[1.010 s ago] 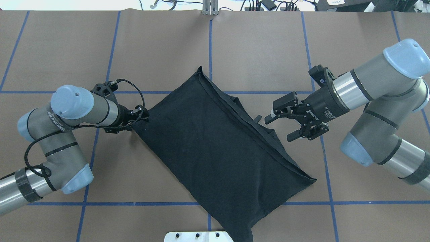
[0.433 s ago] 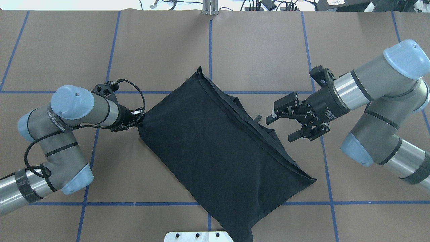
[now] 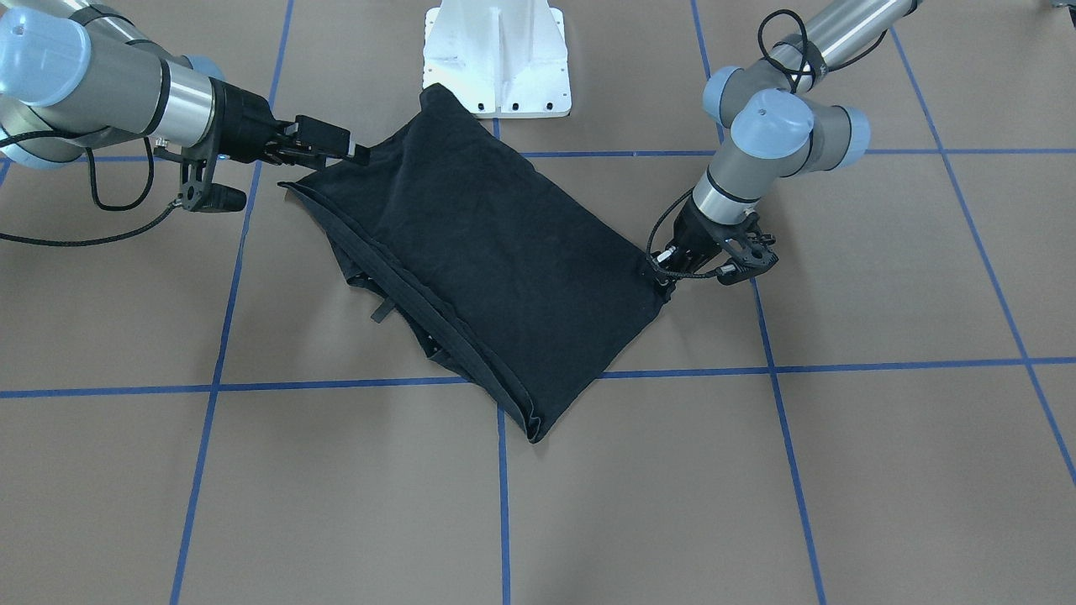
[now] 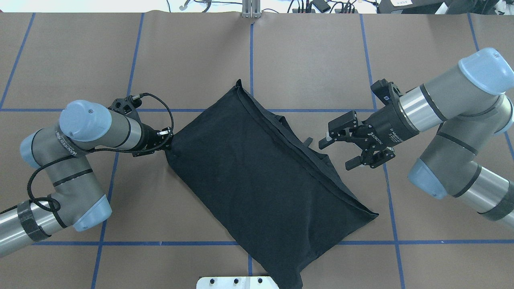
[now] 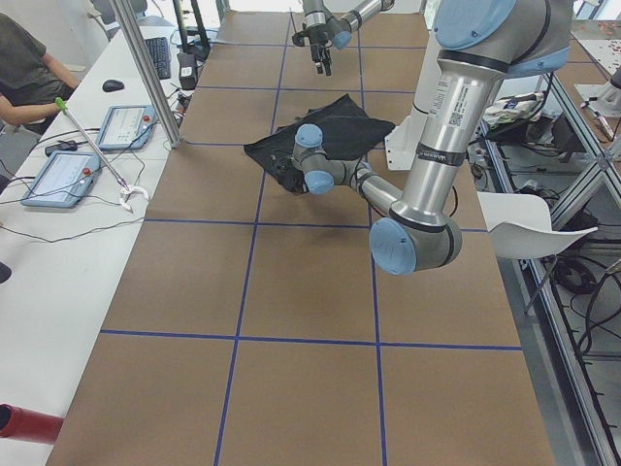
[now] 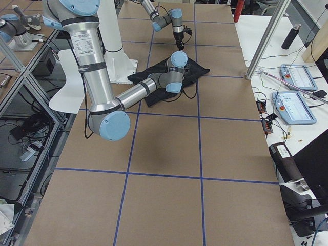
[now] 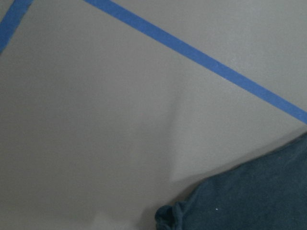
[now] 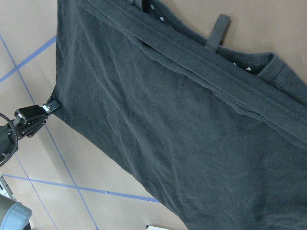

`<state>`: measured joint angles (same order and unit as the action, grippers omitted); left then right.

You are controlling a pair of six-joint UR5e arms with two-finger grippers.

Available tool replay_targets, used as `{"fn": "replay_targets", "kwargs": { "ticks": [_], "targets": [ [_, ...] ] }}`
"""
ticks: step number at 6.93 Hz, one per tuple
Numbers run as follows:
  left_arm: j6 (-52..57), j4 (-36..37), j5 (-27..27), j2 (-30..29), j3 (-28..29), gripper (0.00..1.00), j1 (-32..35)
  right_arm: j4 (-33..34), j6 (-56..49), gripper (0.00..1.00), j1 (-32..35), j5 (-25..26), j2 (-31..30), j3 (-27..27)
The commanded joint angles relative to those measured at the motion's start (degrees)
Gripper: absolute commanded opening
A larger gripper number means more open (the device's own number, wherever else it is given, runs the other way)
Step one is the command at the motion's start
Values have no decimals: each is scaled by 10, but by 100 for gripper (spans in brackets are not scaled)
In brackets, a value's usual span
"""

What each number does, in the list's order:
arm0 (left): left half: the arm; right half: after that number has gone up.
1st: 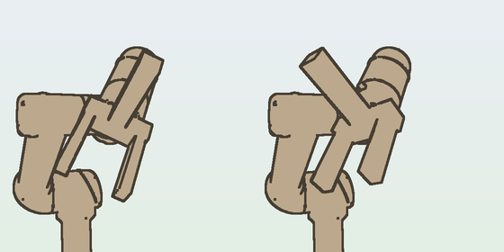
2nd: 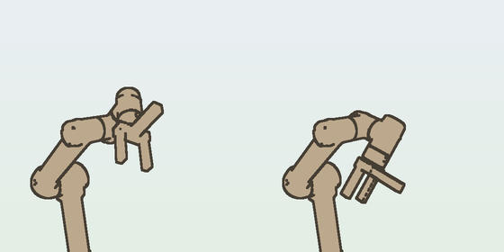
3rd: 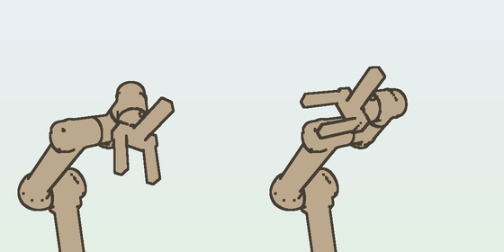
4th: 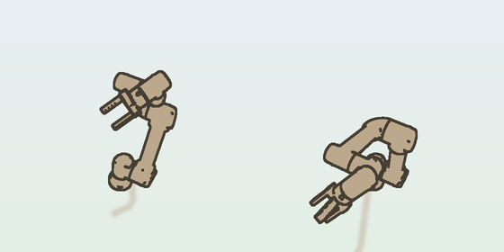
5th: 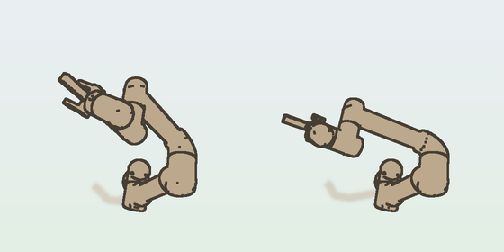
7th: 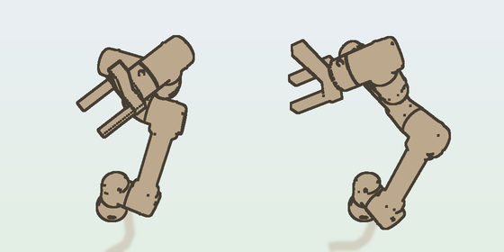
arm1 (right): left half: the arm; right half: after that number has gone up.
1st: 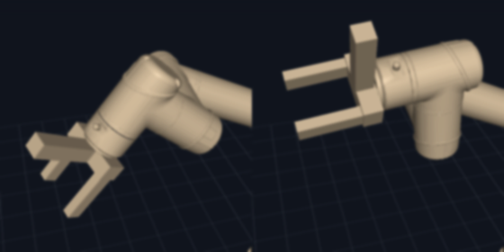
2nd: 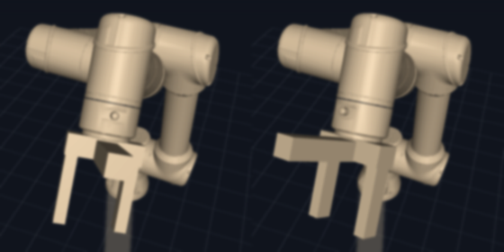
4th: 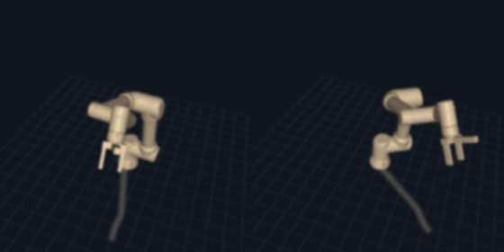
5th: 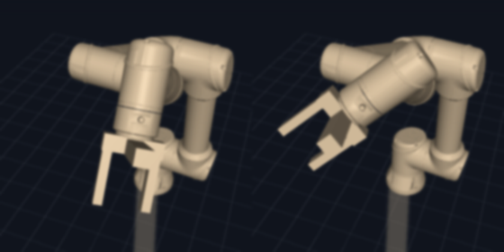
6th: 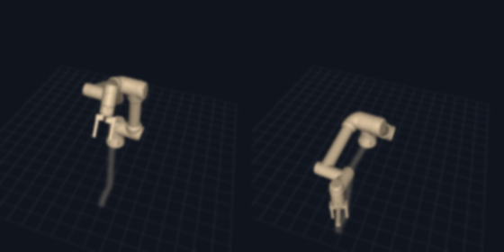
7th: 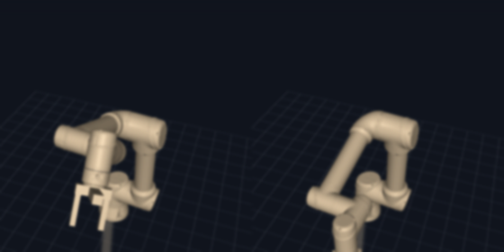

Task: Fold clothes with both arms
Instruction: 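Grasp the bundle's far corner with the left gripper while the right gripper releases and withdraws, then pull the far corner with the left gripper away from the robot, straightening the bundle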

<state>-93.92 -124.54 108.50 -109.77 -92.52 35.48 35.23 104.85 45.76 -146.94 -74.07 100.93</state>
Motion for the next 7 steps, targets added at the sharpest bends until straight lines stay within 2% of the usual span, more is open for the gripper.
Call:
{"fn": "replay_targets", "kwargs": {
  "ticks": [1,3,4,7],
  "targets": [
    [7,-1,-2,-7,21,0,22,-1,0,100,3,6,0,1],
    [43,0,-1,-38,43,0,52,-1,-1,100,7,38,0,1],
    [44,1,-1,-74,70,0,66,-2,-1,100,13,38,1,1],
    [45,-6,-13,-207,221,0,93,2,-1,100,31,49,-1,0]
  ]
}}
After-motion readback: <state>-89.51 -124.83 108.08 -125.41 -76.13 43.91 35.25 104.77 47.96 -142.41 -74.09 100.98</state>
